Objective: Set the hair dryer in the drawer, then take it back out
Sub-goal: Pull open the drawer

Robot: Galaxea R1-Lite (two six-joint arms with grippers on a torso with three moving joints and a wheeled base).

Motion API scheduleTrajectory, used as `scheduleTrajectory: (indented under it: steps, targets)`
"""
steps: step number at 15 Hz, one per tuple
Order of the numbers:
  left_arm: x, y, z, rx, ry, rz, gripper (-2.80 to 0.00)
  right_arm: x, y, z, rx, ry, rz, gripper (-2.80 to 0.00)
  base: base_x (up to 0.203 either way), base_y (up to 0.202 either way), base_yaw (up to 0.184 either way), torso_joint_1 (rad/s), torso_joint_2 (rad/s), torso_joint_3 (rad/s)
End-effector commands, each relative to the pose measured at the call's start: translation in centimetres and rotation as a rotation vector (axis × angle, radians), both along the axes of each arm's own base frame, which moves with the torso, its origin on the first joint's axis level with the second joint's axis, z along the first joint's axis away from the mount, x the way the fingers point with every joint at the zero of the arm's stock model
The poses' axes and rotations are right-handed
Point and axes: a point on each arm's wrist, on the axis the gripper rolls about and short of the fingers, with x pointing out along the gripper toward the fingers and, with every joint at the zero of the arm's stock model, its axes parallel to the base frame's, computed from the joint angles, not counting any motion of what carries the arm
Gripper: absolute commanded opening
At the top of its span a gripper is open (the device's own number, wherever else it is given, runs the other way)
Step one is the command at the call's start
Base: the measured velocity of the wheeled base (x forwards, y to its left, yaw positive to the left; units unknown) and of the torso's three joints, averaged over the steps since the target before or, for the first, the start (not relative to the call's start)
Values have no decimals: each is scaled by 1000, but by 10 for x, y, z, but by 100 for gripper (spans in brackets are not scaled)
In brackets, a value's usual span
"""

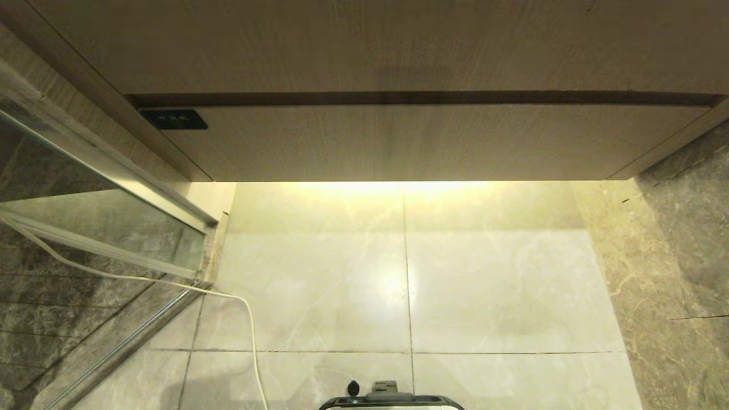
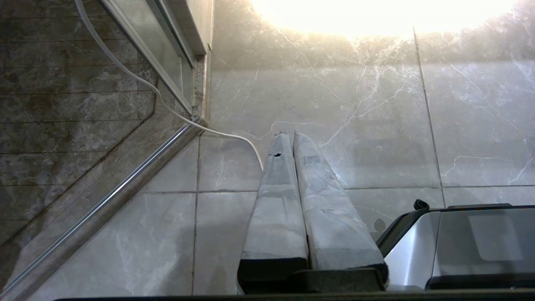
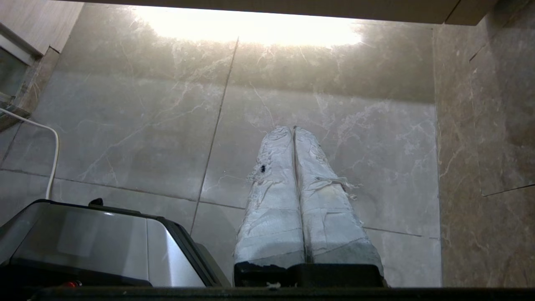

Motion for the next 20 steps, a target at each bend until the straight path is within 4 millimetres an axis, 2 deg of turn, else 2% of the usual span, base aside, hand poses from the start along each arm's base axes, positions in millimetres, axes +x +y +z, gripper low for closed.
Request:
scheduleTrajectory:
  steps: [1, 20]
  targets:
    - [0, 0, 0, 0, 1, 0, -280, 0, 0, -12, -1, 0, 0, -280, 0, 0, 0, 0, 0, 0]
    - [0, 0, 0, 0, 0, 0, -280, 0, 0, -12, -4, -3, 3, -280, 0, 0, 0, 0, 0, 0]
